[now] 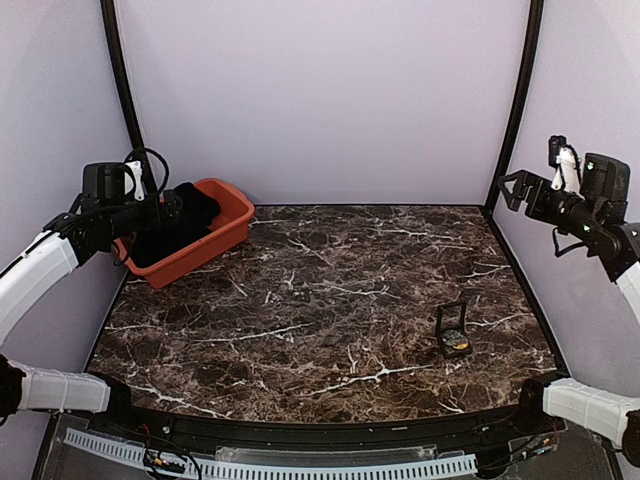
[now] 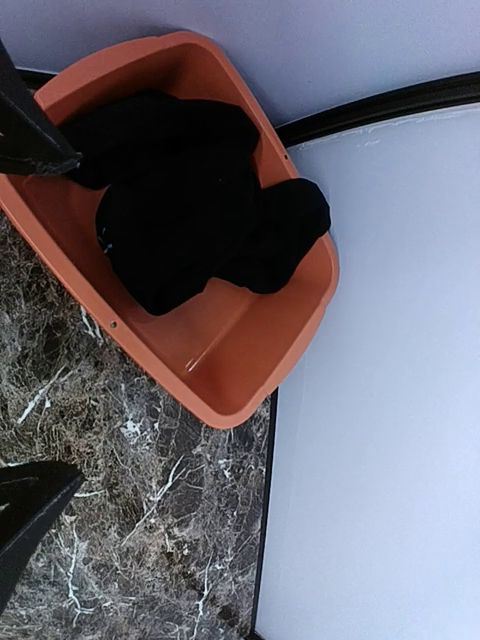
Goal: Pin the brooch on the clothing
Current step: Pick up the crumpled clothing from the bin.
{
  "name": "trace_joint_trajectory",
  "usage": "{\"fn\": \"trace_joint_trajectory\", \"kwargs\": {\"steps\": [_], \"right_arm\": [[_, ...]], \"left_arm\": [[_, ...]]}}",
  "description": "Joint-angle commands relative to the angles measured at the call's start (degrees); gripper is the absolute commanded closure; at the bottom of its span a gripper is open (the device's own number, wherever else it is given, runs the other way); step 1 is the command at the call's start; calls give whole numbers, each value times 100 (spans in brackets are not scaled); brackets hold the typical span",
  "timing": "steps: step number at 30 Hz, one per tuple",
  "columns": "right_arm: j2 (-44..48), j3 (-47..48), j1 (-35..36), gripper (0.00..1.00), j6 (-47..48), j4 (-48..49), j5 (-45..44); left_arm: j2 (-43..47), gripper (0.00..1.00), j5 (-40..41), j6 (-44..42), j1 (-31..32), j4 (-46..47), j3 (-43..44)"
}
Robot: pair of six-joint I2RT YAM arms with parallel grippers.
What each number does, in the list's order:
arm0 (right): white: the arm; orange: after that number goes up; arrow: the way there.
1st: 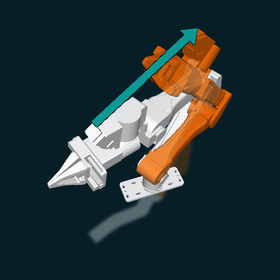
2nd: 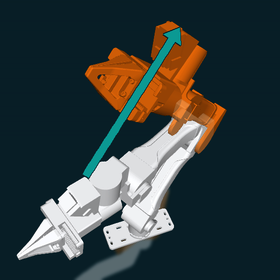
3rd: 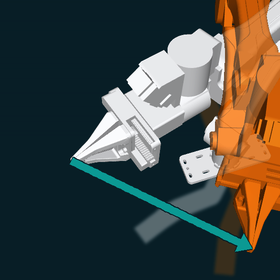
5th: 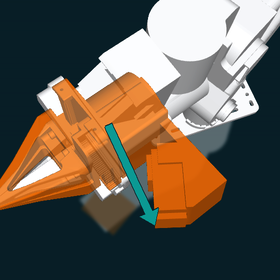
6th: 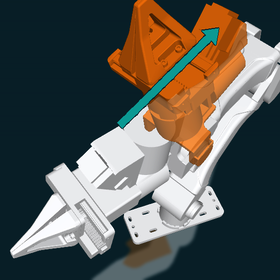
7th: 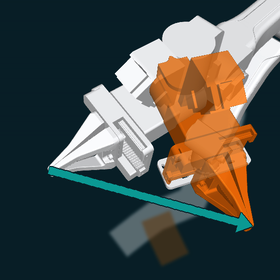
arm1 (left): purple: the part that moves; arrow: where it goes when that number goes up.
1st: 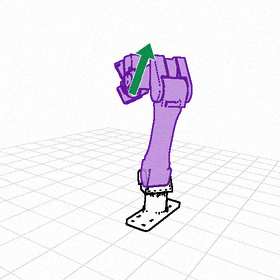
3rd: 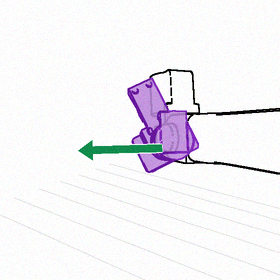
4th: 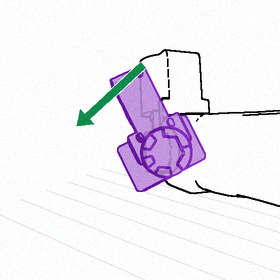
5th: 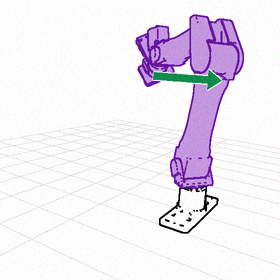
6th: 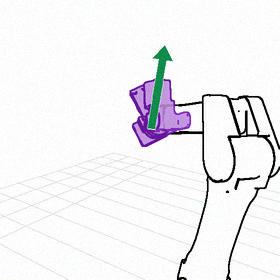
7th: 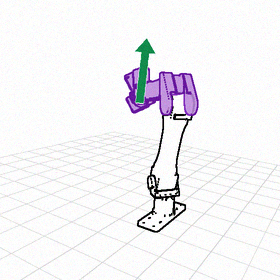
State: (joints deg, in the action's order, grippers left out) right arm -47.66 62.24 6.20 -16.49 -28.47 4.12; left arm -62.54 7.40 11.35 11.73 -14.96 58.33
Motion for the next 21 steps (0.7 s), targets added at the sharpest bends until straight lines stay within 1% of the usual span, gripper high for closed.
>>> {"fn": "trace_joint_trajectory", "kwargs": {"steps": [1,2,5,8,12,16,21], "right_arm": [[103,53,-32,1,-301,461,133],[96,42,-32,1,-320,468,189],[-7,-8,-34,1,-262,594,742],[-99,-87,-36,1,-306,737,1127],[-110,-259,-52,1,-615,999,1221],[-170,-347,-66,1,-761,1118,1225],[-270,-451,-74,1,-708,1099,1025]], "left_arm": [[145,1,257,7,-45,-222,158],[137,1,286,-5,-46,-246,178],[202,1,392,20,-50,-268,160],[288,1,616,-61,-60,-79,28],[88,1,846,-204,-80,-68,200],[-537,1,779,-233,-89,-297,715],[-1540,1,534,-269,-92,-663,1662]]}}
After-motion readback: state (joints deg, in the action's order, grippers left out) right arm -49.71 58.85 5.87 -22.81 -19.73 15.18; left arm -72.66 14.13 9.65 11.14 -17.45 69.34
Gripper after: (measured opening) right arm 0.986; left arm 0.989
